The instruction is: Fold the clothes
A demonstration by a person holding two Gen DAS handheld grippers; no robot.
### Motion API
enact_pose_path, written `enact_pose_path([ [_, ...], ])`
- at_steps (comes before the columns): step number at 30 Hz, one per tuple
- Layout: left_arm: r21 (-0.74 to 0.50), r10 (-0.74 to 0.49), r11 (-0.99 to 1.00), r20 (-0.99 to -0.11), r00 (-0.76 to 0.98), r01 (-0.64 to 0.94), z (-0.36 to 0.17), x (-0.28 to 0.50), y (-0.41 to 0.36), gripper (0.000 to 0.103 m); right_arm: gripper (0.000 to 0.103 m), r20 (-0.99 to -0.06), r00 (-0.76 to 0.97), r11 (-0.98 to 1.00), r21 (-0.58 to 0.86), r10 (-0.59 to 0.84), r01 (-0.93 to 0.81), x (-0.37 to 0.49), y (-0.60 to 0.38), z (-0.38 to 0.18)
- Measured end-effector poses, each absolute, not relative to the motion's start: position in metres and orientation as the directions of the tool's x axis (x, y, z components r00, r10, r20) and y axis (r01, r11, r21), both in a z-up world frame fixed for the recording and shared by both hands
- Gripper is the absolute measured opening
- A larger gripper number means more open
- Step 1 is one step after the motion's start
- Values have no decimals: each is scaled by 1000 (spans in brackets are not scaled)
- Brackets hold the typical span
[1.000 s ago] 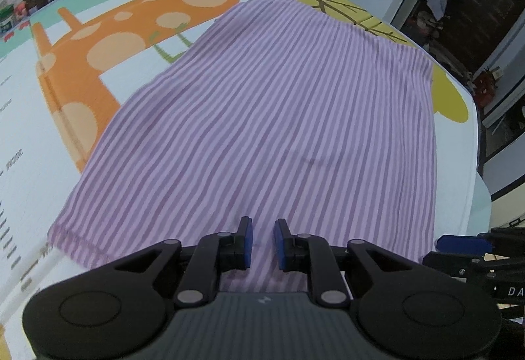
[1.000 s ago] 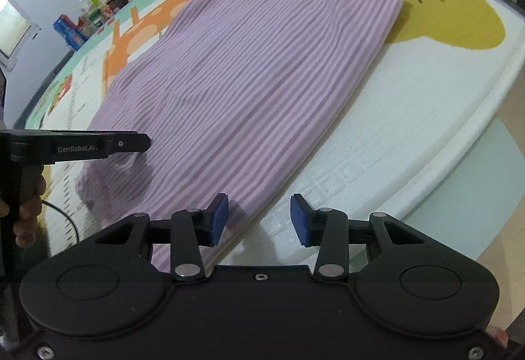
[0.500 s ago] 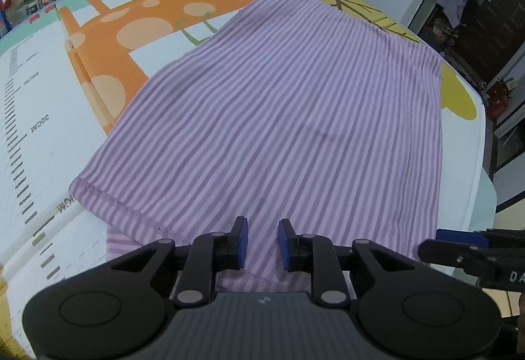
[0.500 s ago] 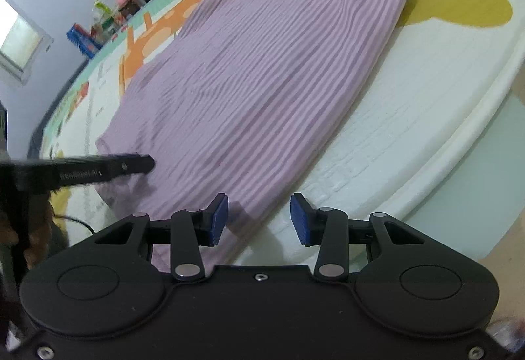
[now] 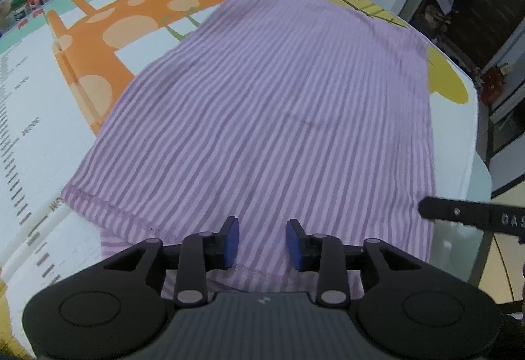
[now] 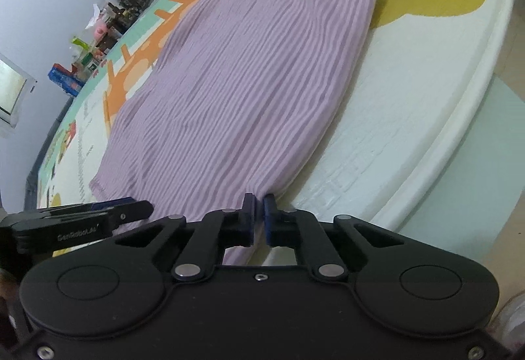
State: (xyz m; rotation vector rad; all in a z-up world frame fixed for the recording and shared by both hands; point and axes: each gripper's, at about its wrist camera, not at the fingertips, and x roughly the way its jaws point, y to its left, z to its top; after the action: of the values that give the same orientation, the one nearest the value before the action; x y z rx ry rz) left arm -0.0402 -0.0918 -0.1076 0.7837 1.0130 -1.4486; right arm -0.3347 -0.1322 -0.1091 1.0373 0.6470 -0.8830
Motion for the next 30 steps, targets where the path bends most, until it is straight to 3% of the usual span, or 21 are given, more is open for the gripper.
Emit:
enact_pose_path([
  [23,-370,-370,-58,-855,-364,927,-113,-96,-96,44,1,-837,298,213,222,-458,951,-389,-223,-94],
  [28,-405,-376,-9,-846,-379,914,-113,-90,-98,45,6,-814,359,233,280,-456,931,-407,-222,-88],
  [30,-417,-382,1,-840,-385,909,-113,-90,-97,48,13,-807,370,256,278,-461,926,-408,-216,-86],
])
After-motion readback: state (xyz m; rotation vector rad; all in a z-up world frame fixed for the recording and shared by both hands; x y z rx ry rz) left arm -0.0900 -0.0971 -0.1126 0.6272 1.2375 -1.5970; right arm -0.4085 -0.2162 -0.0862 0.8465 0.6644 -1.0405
